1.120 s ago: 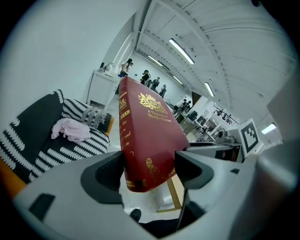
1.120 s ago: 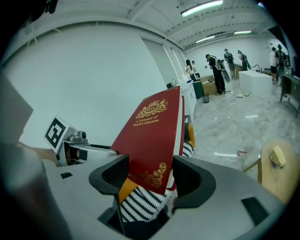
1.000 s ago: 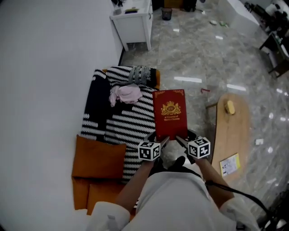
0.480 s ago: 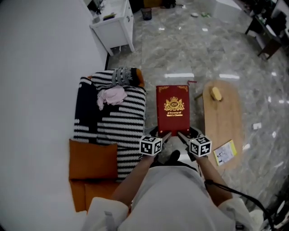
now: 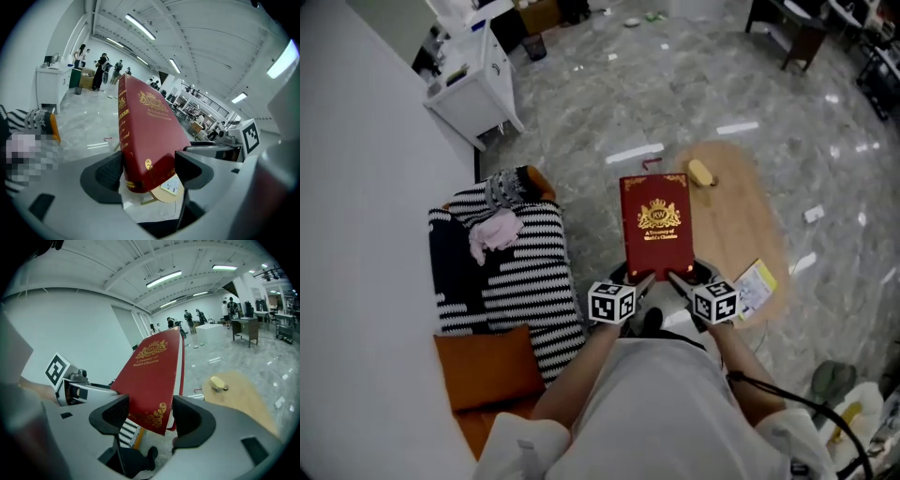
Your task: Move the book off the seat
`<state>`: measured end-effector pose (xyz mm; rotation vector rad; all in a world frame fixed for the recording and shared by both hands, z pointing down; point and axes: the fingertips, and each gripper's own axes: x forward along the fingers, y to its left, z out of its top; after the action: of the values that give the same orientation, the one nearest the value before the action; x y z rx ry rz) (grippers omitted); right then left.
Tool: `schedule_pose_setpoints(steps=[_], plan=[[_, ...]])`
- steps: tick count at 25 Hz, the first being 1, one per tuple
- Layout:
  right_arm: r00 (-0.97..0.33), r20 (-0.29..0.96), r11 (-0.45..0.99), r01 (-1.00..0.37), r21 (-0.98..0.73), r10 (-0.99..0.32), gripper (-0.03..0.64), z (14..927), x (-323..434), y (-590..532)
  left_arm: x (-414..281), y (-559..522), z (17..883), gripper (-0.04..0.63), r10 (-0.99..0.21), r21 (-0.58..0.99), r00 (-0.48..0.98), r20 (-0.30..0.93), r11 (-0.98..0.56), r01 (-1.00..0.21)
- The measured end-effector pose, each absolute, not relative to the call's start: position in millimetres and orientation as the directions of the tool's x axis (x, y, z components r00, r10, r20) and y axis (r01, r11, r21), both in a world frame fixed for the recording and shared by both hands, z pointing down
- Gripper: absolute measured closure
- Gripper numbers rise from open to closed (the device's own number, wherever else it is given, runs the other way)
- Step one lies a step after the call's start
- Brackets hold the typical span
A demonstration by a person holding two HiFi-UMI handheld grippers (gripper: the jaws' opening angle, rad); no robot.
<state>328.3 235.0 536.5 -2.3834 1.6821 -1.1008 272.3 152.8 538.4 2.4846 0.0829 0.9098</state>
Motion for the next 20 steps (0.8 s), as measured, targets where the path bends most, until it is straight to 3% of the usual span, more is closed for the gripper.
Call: schedule_pose_setpoints(steps=[20], plan=[[0.485, 0.544, -0.722, -0.550, -0.420, -0.685, 0.307, 546.7, 425.2, 378.7, 411.1, 280.2, 547.7, 0.256, 0.532, 0.470, 0.581, 0.616, -0.840, 0.272]])
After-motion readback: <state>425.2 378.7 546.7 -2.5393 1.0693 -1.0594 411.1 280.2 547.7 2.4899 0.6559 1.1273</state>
